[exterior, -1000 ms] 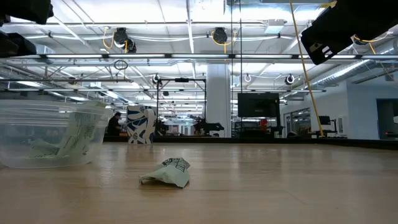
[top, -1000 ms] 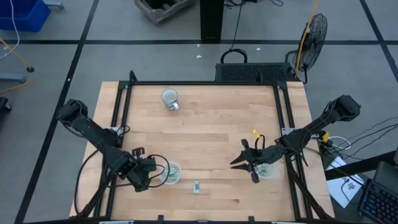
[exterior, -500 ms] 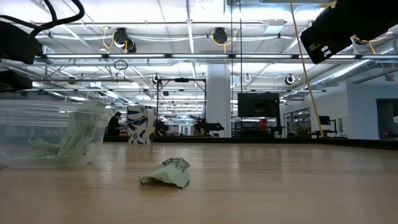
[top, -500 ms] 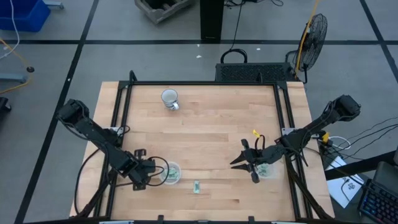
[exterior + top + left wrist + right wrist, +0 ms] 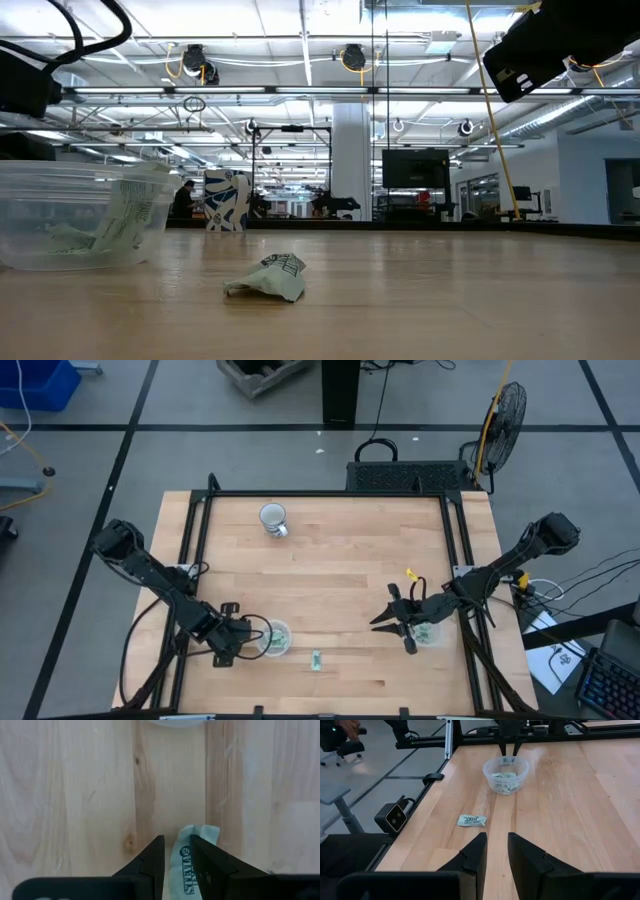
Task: Pick and place items into bin
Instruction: Put the stevia packet into the left transparent bin, then put the stevia packet into the right transparent bin, then return to Home Position
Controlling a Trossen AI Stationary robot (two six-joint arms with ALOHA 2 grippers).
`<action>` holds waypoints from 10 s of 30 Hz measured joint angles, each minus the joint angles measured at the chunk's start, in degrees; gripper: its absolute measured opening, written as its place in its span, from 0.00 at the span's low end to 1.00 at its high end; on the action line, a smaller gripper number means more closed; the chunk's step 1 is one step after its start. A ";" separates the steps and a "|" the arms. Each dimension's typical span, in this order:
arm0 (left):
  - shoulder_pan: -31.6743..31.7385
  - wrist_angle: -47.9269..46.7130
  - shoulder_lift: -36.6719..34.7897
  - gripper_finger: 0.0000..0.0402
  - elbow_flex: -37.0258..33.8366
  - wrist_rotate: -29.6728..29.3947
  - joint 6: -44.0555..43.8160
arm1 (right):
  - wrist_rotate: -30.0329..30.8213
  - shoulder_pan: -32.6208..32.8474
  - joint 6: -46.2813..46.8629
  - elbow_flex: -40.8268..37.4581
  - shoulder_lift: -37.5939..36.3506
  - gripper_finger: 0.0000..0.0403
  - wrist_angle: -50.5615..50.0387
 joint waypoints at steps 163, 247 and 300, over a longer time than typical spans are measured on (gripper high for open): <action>9.18 8.27 0.11 0.16 10.95 -17.53 1.52 | -22.71 -8.68 -21.38 20.10 45.33 0.50 27.61; 9.05 8.19 0.13 0.16 10.95 -16.46 -0.23 | -13.27 -1.34 4.41 31.54 9.24 0.00 -65.48; 11.42 8.01 -0.40 0.16 11.53 -21.68 0.40 | -25.51 -0.53 22.06 17.20 -0.73 0.18 -77.90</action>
